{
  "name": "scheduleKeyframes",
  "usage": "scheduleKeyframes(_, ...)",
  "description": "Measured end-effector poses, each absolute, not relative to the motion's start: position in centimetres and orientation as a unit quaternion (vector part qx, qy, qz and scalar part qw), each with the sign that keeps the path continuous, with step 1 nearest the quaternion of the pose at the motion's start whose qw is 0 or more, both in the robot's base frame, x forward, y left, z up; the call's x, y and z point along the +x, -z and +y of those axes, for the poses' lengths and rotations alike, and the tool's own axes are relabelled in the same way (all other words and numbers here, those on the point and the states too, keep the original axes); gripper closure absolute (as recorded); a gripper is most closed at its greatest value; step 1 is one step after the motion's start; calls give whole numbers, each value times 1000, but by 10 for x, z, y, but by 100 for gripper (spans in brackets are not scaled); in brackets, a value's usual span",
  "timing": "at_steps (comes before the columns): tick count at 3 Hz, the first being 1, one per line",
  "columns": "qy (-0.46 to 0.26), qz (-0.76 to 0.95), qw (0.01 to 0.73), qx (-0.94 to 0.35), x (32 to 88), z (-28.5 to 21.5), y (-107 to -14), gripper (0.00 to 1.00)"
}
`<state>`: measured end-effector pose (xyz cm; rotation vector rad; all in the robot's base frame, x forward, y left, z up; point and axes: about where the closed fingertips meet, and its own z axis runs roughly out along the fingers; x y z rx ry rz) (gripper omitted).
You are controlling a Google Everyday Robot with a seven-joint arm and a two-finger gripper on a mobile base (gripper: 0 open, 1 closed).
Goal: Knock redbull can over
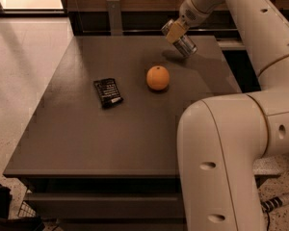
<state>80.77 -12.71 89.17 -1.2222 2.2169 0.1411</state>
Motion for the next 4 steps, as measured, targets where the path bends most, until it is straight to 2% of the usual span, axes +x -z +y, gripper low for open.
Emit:
scheduleKeyframes(1, -63, 837, 278, -467, 808, -119, -872, 100)
scheduleKeyframes(3, -145, 821, 251, -492, 806, -78, -816, 100)
scheduleKeyframes(4, -146, 820, 251, -493, 806, -78, -820, 80)
